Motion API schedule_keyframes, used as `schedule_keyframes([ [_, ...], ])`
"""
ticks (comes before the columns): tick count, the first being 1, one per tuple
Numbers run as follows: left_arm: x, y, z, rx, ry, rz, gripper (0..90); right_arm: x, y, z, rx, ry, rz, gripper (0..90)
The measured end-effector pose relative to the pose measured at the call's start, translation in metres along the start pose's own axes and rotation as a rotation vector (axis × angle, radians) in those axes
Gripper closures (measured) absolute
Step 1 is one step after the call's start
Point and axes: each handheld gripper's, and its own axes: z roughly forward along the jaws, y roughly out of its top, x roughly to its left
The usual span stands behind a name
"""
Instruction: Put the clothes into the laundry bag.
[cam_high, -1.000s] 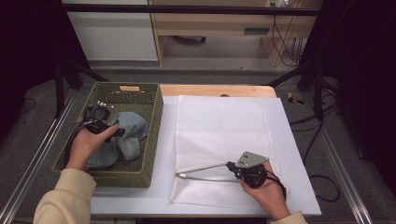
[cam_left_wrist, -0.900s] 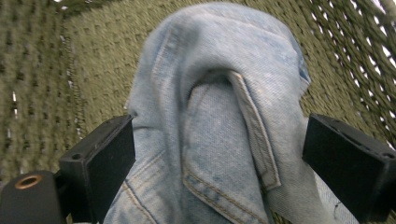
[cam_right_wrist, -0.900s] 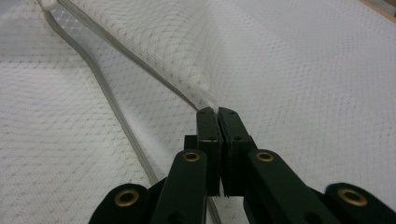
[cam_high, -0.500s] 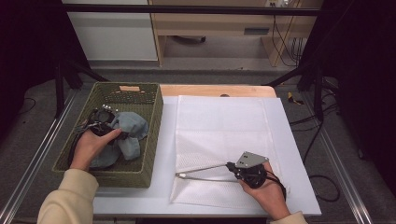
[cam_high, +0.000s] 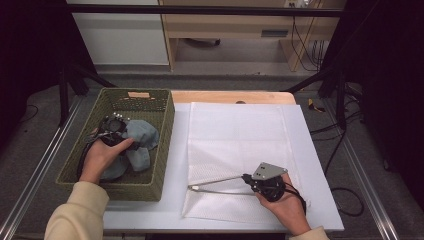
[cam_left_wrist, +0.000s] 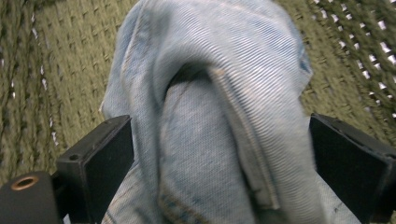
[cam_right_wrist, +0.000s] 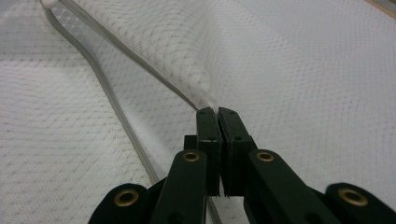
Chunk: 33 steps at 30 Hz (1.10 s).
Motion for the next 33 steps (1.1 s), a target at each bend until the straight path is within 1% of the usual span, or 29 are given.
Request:
schedule_keyframes([
  [2, 0.0, 0.001, 0.001, 0.008, 0.013, -0.005, 7.9, 0.001, 0.0, 0.0, 0.003, -0.001, 0.002, 88.2],
  [5, 0.003, 0.0, 0.004, 0.026, 0.021, -0.013, 7.9, 0.001, 0.0, 0.0, 0.002, 0.001, 0.001, 88.2],
  [9, 0.006, -0.002, 0.005, 0.029, 0.009, -0.052, 7.2, 0.0, 0.0, 0.0, 0.004, 0.0, 0.001, 88.2],
  [12, 0.004, -0.002, 0.006, 0.028, 0.007, -0.046, 7.1, 0.0, 0.0, 0.0, 0.004, 0.003, 0.0, 88.2],
  [16, 0.005, -0.002, 0.009, 0.041, 0.014, -0.058, 7.1, 0.001, 0.0, 0.0, 0.007, 0.003, 0.001, 88.1],
  [17, 0.005, -0.002, 0.01, 0.046, 0.006, -0.06, 7.1, 0.001, 0.0, 0.0, 0.006, 0.004, -0.002, 88.1],
  [22, 0.006, -0.002, 0.015, 0.055, -0.008, -0.069, 7.6, 0.0, 0.0, 0.001, 0.006, 0.004, 0.001, 88.1],
  [26, 0.007, -0.002, 0.016, 0.062, -0.003, -0.069, 7.6, 0.0, 0.0, 0.0, 0.004, 0.004, 0.001, 88.1],
  [33, 0.005, -0.002, 0.016, 0.057, 0.0, -0.059, 7.6, 0.0, 0.0, 0.0, 0.004, 0.004, 0.0, 88.1],
])
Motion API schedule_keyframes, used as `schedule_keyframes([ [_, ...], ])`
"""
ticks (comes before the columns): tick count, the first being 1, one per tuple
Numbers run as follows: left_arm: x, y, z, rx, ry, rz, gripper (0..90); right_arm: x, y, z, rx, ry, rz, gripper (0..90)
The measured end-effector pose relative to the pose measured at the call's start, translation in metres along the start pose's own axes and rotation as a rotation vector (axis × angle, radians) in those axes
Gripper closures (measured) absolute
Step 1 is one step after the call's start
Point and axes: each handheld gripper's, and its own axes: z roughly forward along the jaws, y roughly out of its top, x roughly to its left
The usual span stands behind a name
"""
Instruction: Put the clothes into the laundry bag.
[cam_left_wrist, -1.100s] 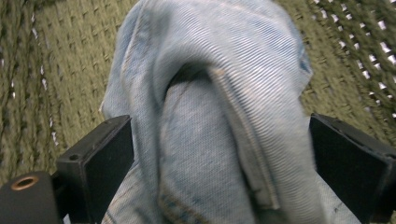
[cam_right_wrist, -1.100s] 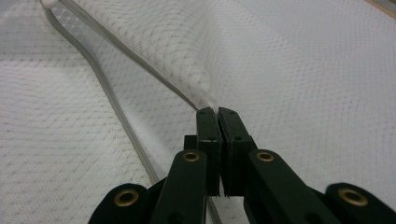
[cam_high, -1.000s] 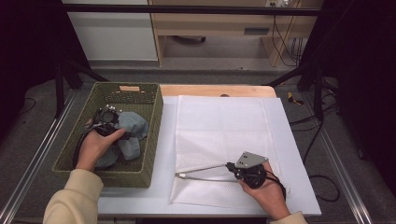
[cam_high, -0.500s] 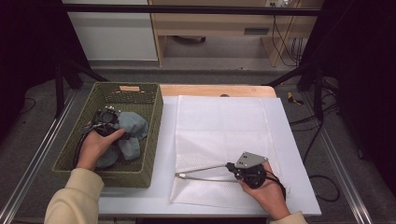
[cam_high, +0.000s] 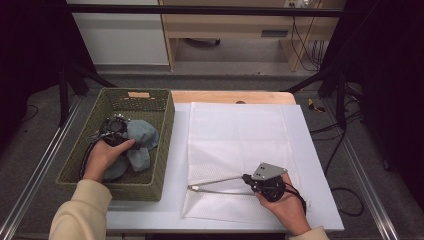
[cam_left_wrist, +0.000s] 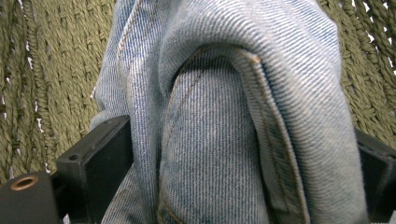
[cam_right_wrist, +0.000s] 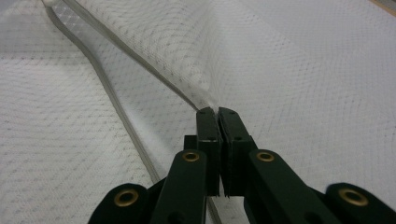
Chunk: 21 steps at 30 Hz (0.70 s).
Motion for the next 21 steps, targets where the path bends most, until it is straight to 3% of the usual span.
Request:
schedule_keyframes([
  [16, -0.0016, -0.0017, 0.0062, 0.03, 0.003, 0.01, 8.3, 0.0001, 0.0003, -0.0008, -0.001, 0.001, -0.003, 88.2],
  [19, -0.0016, -0.0019, 0.0072, 0.035, -0.002, 0.004, 12.7, -0.0001, 0.0003, -0.0008, -0.002, 0.001, -0.004, 88.2],
  [21, -0.001, -0.0015, 0.006, 0.039, 0.007, 0.006, 23.9, -0.0001, 0.0005, -0.0015, -0.003, -0.001, -0.005, 88.2],
])
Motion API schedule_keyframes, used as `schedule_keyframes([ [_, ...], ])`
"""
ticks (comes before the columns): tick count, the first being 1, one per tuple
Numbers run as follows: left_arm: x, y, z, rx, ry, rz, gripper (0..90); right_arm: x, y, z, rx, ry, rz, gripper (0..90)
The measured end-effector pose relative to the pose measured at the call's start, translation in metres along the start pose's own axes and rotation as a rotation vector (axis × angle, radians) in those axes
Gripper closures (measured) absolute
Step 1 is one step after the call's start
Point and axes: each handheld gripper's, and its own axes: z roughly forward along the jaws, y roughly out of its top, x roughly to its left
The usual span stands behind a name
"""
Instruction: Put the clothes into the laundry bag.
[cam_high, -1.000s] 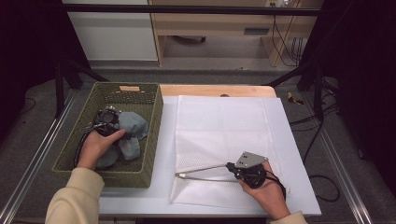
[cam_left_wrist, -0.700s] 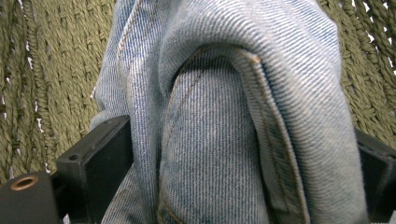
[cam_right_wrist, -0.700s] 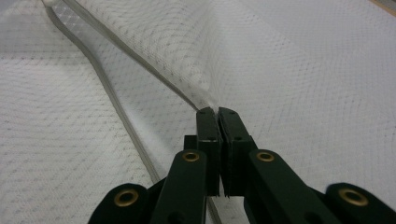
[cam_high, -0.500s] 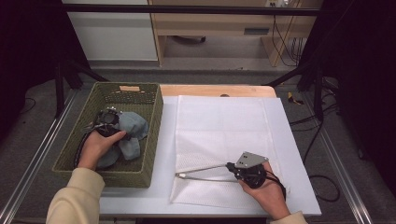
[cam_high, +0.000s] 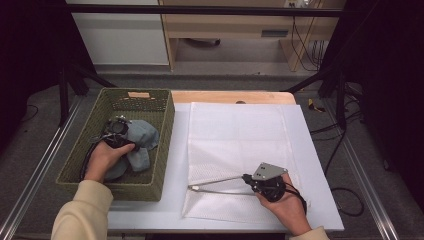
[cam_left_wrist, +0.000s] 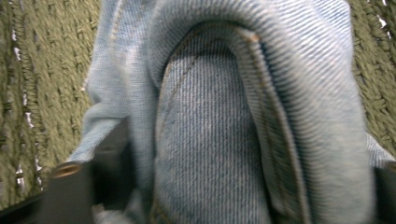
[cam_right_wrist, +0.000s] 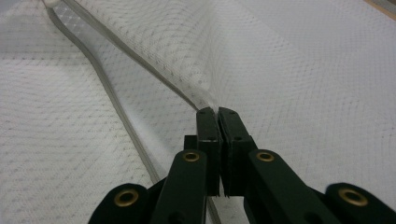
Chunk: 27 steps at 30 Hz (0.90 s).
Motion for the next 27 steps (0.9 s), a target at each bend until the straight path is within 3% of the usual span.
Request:
schedule_keyframes([
  [2, 0.0, 0.0, -0.002, 0.004, -0.003, 0.008, 38.8, 0.0, 0.0, -0.001, -0.001, -0.002, 0.001, 88.2],
  [5, 0.0, 0.0, -0.006, 0.012, 0.004, 0.029, 51.1, -0.001, 0.0, -0.001, -0.002, -0.003, 0.003, 88.2],
  [8, 0.0, 0.0, -0.01, 0.009, 0.009, 0.029, 57.4, 0.0, 0.0, 0.0, 0.001, -0.001, -0.001, 88.3],
  [15, 0.001, -0.001, -0.025, -0.039, 0.016, 0.03, 60.5, -0.001, 0.0, 0.0, 0.0, -0.001, 0.001, 88.3],
  [23, 0.0, -0.001, -0.048, -0.143, 0.014, 0.035, 60.8, -0.001, 0.0, 0.0, -0.003, 0.0, 0.002, 88.4],
  [27, -0.001, -0.002, -0.059, -0.193, 0.033, 0.044, 60.9, -0.001, 0.0, -0.001, -0.01, 0.003, 0.006, 88.4],
])
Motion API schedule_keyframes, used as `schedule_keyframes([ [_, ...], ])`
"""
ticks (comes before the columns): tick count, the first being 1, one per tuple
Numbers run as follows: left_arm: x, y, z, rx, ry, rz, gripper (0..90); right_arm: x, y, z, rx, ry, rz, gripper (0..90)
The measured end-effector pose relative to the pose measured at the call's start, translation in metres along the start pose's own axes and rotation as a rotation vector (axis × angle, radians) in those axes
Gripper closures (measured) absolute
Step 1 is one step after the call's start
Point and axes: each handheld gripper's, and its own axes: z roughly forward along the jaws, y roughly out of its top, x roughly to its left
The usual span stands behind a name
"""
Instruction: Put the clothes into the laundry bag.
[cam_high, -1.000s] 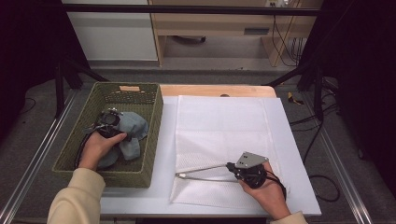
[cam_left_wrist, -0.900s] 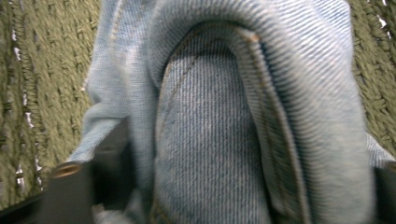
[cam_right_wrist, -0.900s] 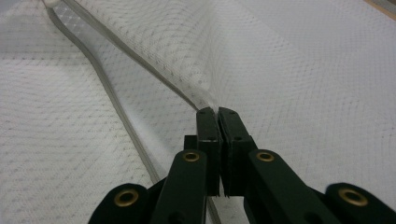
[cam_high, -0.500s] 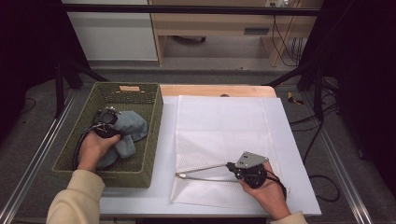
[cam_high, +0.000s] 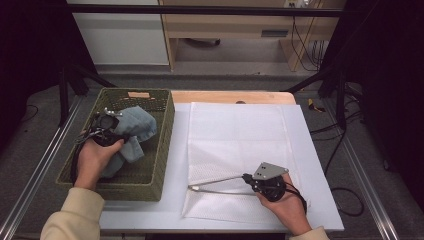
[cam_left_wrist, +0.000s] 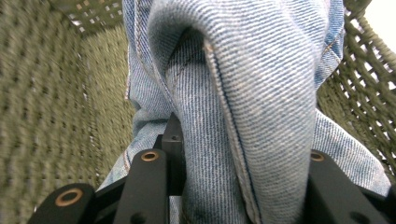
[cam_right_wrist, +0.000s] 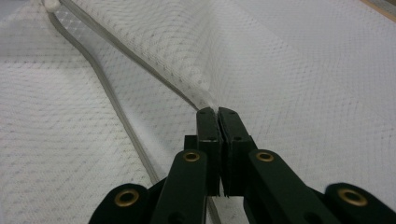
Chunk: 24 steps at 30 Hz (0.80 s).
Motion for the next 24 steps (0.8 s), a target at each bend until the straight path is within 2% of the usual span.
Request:
schedule_keyframes([
  [8, -0.002, 0.0, -0.019, -0.08, 0.009, 0.0, 61.0, 0.0, 0.0, -0.001, -0.005, 0.001, 0.004, 88.5],
  [13, -0.006, 0.001, -0.034, -0.131, 0.018, 0.014, 61.0, 0.001, 0.002, -0.003, -0.023, -0.003, -0.012, 88.7],
  [17, -0.009, 0.004, -0.046, -0.172, 0.009, 0.024, 61.0, 0.003, 0.003, -0.004, -0.029, -0.009, -0.028, 88.8],
  [24, -0.017, 0.01, -0.059, -0.202, 0.014, 0.047, 61.1, 0.005, 0.002, -0.004, -0.027, -0.019, -0.064, 88.8],
])
